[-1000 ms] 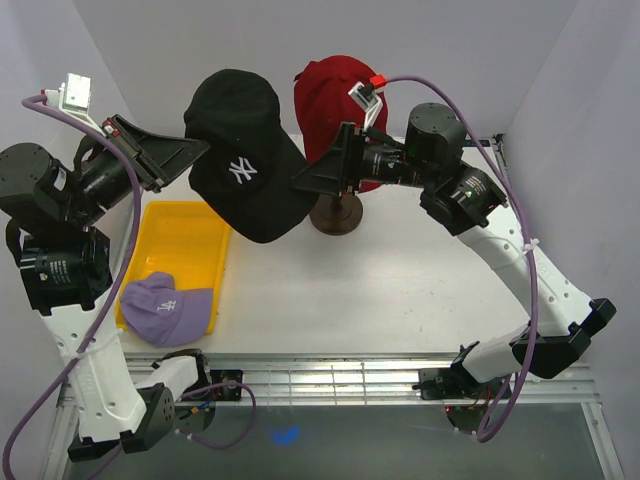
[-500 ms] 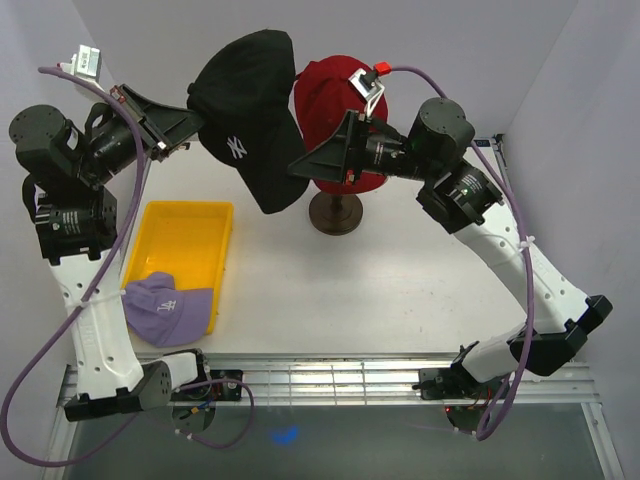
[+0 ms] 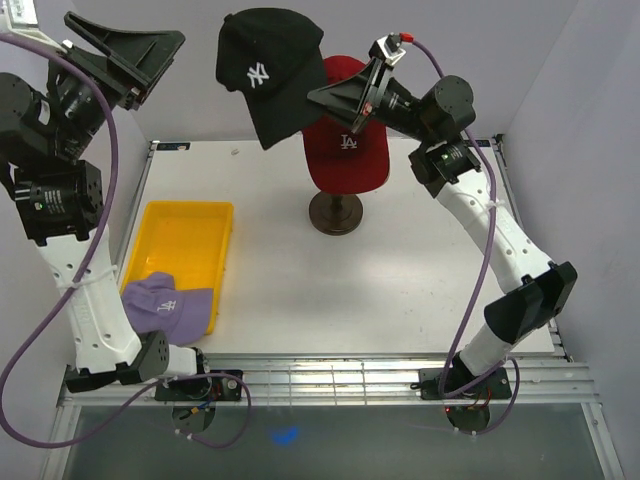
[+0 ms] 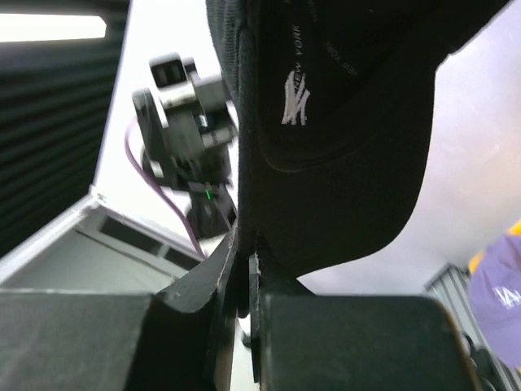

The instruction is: Stack the hats

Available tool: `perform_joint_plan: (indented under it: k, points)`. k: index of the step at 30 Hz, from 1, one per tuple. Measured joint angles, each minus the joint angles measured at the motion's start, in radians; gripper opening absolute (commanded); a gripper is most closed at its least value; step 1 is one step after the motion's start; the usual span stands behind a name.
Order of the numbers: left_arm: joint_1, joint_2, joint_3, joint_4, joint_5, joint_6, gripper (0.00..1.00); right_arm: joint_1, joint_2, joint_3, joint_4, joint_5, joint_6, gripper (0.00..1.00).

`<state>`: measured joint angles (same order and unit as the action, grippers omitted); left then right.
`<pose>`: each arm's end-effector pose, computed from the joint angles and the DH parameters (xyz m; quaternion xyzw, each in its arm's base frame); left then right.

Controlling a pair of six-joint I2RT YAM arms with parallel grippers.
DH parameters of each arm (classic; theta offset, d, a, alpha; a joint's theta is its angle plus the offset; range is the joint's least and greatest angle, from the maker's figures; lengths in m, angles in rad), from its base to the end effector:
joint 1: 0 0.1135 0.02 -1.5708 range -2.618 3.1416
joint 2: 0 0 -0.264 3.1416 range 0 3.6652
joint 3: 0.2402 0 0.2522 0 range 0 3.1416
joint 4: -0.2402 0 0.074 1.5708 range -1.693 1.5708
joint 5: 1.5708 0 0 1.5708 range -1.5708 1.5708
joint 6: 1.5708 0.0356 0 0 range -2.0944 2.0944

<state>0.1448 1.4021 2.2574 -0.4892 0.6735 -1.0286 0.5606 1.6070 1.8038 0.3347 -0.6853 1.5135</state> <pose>0.1874 0.0049 0.6344 -0.0693 0.5961 -0.5018 0.6230 0.2807 0.2028 0.5355 -0.0446 0.5494 0.7887 0.2723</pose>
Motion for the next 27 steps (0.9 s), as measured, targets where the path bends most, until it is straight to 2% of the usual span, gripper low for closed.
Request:
perform_joint_plan:
  k: [6,11,17,27]
  points:
    - [0.0,-0.141,-0.193,0.024,-0.15,0.011,0.98,-0.112,0.089,0.042,0.183,0.047,0.261,0.08]
    - [0.0,-0.168,-0.277,0.022,-0.2,0.045,0.98,-0.196,0.133,0.059,0.285,0.091,0.397,0.08]
    - [0.0,-0.161,-0.345,0.018,-0.211,0.058,0.98,-0.22,0.132,0.005,0.399,0.13,0.45,0.08]
    - [0.0,-0.157,-0.354,0.021,-0.206,0.064,0.98,-0.222,0.037,-0.29,0.532,0.153,0.474,0.08]
